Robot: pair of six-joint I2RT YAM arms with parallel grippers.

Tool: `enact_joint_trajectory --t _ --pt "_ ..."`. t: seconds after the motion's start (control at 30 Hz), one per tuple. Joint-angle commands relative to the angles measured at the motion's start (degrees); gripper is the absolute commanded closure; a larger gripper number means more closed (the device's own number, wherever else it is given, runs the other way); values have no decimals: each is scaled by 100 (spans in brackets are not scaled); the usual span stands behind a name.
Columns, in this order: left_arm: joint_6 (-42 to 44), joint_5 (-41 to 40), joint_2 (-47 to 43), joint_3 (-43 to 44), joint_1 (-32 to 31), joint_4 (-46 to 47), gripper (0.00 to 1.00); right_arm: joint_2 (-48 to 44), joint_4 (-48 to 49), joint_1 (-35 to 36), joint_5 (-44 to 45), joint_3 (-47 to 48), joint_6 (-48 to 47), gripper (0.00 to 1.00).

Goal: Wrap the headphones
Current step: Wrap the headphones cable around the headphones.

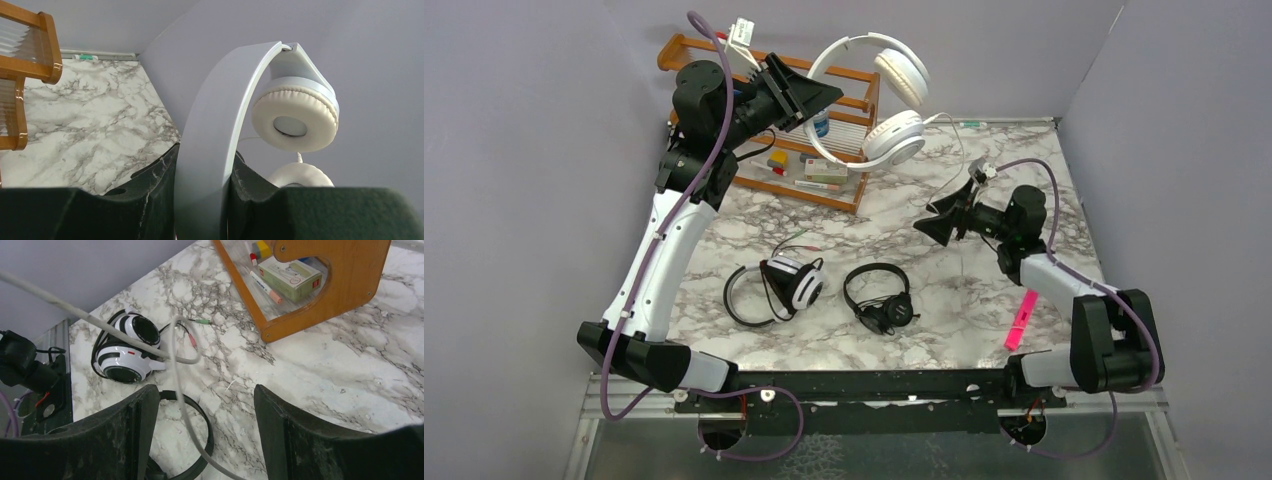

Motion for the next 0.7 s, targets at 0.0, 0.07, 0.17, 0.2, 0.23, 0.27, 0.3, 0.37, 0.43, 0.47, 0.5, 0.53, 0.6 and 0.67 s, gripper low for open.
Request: enact_joint_trajectory --t 0.0,0.07,0.17,0.2,0.23,0.27,0.3,0.37,0.43,0.47,0.5,0.53,0.6,0.67 --pt "-177 289 -212 232 33 502 100 168 548 25 -223 257 156 30" --pt "-200 375 -210 214 33 553 100 266 666 22 -384 338 336 40" --pt "-220 478 -207 209 33 594 100 395 891 22 -518 386 577 50" --pt "-230 491 -207 199 29 604 100 443 998 25 -565 384 672 53" --pt "-227 513 -207 188 31 605 100 493 1197 30 -623 373 790 53" --pt "-217 524 -214 184 33 605 100 529 1376 50 -670 344 907 53" --pt "-211 526 -211 172 33 591 100 557 1512 61 -699 315 1004 51" --pt "-228 539 -221 146 29 603 100 530 1532 89 -632 278 1003 47" --pt "-251 580 -210 126 33 647 100 479 1483 97 -620 296 960 47" --pt "-254 606 -214 125 33 661 100 467 1433 93 -611 321 945 51" --pt "-235 625 -210 118 31 658 100 453 1319 93 -596 369 908 59" --pt "-205 650 -212 118 33 653 100 453 1151 95 -595 431 846 69" --pt "-42 699 -203 171 33 562 100 473 753 93 -508 571 704 81" --pt "168 853 -174 263 33 457 100 505 171 93 -303 729 421 86"
